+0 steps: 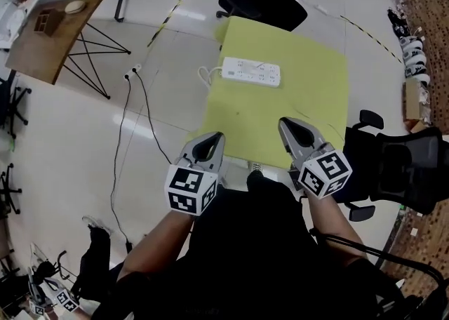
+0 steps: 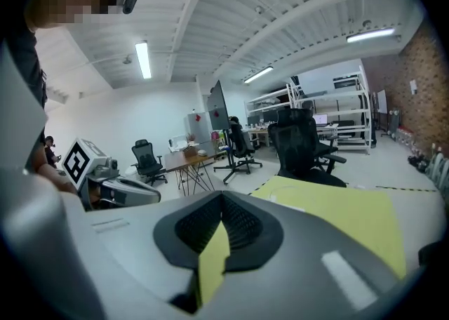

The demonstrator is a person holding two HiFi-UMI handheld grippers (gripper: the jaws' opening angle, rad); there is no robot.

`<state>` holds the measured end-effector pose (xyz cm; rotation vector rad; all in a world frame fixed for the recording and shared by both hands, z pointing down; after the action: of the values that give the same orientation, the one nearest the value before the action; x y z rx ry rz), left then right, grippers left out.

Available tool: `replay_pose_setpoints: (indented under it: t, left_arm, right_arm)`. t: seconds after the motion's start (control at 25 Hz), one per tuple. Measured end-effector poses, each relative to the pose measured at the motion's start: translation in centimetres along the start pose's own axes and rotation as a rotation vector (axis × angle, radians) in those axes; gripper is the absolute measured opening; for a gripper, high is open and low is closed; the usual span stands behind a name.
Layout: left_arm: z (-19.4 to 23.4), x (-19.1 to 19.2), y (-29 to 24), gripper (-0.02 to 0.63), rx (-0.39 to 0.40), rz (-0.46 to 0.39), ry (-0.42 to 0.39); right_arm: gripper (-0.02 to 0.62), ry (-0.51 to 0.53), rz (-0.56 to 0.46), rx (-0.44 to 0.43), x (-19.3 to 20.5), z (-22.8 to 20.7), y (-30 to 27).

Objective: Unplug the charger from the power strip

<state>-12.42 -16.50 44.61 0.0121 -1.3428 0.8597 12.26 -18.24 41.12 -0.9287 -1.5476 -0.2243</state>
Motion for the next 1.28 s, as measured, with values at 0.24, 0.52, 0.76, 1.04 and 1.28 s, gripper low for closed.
replay_pose_setpoints:
  t: [0.24,0.52,0.76,1.04,1.28]
  left_arm:
    - [1.6,-0.4,-0.9,0.008,-0.08,-0.018,0.054]
    - [2.1,-1.1,-3.6,0.008,-0.174,-0.015,0.086]
    - [2.3,-1.9,-6.8,0.008,-0.198,0.028,0.096]
    - [2.8,-1.7,-8.5,0.008,-0.223,0.087,0.106]
    - [3.0,-0.6,-7.9,0.008,-0.252,0.11,0.144]
  right_arm:
    - [0.024,0.016,0.125,-0.019,1.2,-3.8,-4.6]
    - [0.126,-0.005,0.209,0.003,2.6,-9.2,-10.0]
    - [0.15,-0.067,0.263,0.004,5.0,-12.6,-14.8]
    - [0.253,-0.084,0.29,0.09,6.2,-15.1,-19.4]
    - [0.264,-0.088,0.31,0.133,7.1,-16.2,-22.5]
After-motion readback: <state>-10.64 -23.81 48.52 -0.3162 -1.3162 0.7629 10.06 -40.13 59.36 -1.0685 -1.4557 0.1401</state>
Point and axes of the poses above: the fingertips, and each gripper's own axes: y backward along the fingers, z to its left, x out of its underside, the point moved 9 cm from there along y, backward along the fingers, and after that the axes turned 6 degrees about -x, right-handed, at the moved point
